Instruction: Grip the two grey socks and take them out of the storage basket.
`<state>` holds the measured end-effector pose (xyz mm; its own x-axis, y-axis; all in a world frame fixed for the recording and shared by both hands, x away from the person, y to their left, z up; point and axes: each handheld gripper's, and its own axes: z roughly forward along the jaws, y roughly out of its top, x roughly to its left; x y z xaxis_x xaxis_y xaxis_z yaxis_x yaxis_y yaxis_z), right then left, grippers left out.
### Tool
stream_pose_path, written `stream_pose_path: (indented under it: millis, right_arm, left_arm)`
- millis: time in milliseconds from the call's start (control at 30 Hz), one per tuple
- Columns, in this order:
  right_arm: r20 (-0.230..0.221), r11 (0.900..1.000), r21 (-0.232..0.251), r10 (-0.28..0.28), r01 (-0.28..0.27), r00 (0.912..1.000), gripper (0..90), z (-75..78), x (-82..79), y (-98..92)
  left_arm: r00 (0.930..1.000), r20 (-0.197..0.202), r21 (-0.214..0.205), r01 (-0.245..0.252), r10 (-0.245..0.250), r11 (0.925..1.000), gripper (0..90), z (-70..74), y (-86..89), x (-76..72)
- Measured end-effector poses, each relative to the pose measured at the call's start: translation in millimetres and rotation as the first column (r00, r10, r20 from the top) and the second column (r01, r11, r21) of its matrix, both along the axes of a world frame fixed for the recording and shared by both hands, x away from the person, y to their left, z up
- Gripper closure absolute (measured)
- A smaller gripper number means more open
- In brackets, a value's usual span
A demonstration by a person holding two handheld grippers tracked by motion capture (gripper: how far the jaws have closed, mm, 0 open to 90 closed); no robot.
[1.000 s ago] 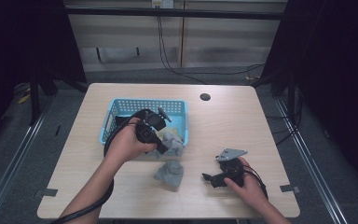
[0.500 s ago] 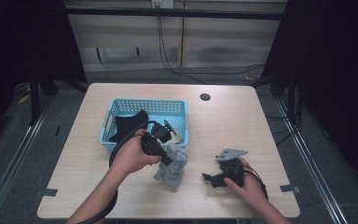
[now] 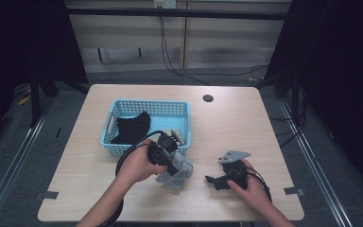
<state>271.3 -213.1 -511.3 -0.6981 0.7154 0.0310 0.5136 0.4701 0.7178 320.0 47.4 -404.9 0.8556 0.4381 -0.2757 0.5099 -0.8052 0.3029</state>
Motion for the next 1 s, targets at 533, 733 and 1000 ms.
stream_pose_path:
  millis: [533, 733, 1000]
  right_arm:
    - [0.0, 1.0, 0.0, 0.0, 0.0, 1.0, 10.4, 0.0, 0.0, 0.0]
    - [0.001, 1.0, 0.0, 0.001, -0.001, 1.0, 10.4, -0.1, 0.1, 0.0]
    - [0.001, 1.0, 0.0, 0.001, -0.001, 1.0, 10.4, -0.1, 0.1, 0.0]
  left_arm:
    - [0.9998, -0.016, 0.032, -0.01, 0.011, 0.9994, 74.6, -20.0, -1.1, 0.1]
    - [0.9993, -0.014, 0.024, -0.035, 0.036, 0.9991, 59.1, -17.8, 0.1, 0.0]
    - [0.9969, 0.003, 0.016, -0.079, 0.079, 0.9967, 37.0, -15.9, 7.8, 0.2]
